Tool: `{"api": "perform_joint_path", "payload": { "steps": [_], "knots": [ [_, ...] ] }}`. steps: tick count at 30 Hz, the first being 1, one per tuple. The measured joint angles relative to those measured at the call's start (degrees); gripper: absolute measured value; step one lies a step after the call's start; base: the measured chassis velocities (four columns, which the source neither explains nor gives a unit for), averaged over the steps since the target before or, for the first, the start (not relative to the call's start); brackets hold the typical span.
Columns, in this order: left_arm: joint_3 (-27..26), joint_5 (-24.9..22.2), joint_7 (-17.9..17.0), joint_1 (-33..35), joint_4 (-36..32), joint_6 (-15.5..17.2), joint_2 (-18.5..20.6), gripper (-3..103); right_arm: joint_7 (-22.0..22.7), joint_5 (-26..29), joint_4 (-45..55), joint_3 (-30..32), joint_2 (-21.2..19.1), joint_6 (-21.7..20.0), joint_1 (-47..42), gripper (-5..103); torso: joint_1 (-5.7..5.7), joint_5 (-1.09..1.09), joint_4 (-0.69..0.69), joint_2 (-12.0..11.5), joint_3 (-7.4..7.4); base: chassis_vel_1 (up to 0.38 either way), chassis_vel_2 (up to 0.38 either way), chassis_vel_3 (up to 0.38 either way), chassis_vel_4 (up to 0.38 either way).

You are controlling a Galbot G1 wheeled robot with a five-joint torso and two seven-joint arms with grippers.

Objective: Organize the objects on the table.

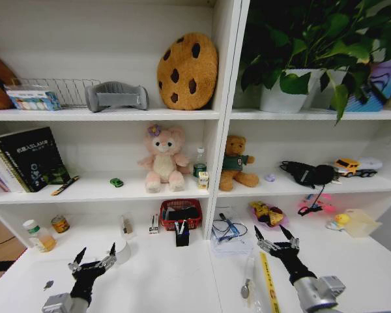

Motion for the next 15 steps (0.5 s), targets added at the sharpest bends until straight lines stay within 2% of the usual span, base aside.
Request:
{"api": "perform_joint_path", "payload": {
  "steps": [7, 15],
  "knots": [
    [0.00, 0.00, 0.00, -0.01, 0.00, 0.00, 0.00, 100, 0.00, 0.00, 0.00, 0.00, 0.00, 0.00, 0.01, 100, -0.02, 0.00, 0.00, -0.14, -0.06, 0.042, -0.034, -0.052, 0.050],
    [0.00, 0.00, 0.00, -0.01, 0.00, 0.00, 0.00, 100, 0.00, 0.00, 0.00, 0.00, 0.00, 0.00, 0.00, 100, -0.11, 0.00, -0.01, -0.23, -0.13, 0.143, -0.148, -0.158, 0.159]
  ]
}}
